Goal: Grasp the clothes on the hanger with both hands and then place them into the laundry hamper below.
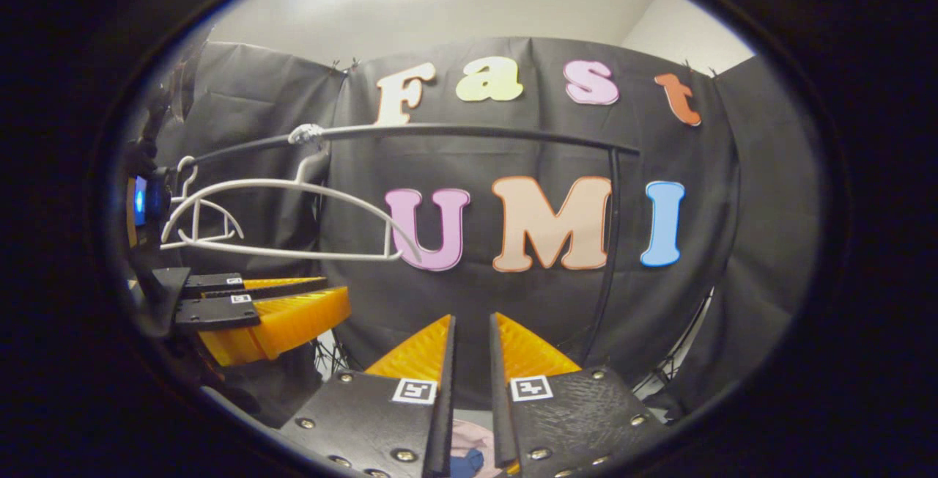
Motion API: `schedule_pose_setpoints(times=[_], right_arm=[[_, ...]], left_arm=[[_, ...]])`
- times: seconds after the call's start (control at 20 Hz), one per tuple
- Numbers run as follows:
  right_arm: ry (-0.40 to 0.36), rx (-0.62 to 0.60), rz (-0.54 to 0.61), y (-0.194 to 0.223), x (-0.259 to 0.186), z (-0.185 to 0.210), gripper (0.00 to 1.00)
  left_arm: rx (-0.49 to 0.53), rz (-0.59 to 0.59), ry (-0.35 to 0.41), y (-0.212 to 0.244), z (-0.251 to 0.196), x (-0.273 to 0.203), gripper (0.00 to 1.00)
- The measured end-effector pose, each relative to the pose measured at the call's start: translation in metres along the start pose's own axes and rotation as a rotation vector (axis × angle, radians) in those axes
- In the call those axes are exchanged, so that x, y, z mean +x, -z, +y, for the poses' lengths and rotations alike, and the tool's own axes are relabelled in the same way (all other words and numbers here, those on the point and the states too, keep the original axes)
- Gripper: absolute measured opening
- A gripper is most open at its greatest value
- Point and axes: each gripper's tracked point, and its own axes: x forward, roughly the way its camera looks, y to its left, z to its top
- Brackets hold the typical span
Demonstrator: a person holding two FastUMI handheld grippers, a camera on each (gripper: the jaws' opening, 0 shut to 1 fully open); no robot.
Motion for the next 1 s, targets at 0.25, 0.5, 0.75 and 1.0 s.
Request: schedule_pose_setpoints(times=[0.25,0.5,0.75,1.0], right_arm=[[0.016,-0.008,-0.064,-0.03,-0.013,-0.003,0.46],[0.027,0.008,-0.086,-0.041,-0.023,-0.008,0.94],[0.05,0.018,-0.1,-0.045,-0.03,-0.023,0.97],[0.079,0.015,-0.115,-0.045,-0.032,-0.06,0.99]], left_arm=[[0.001,-0.04,0.0,-0.019,-0.005,-0.009,0.61],[0.012,-0.062,-0.027,-0.028,-0.001,-0.014,0.96],[0.043,-0.082,-0.032,-0.035,-0.008,-0.013,0.94],[0.054,-0.099,-0.031,-0.034,-0.03,0.011,0.96]])
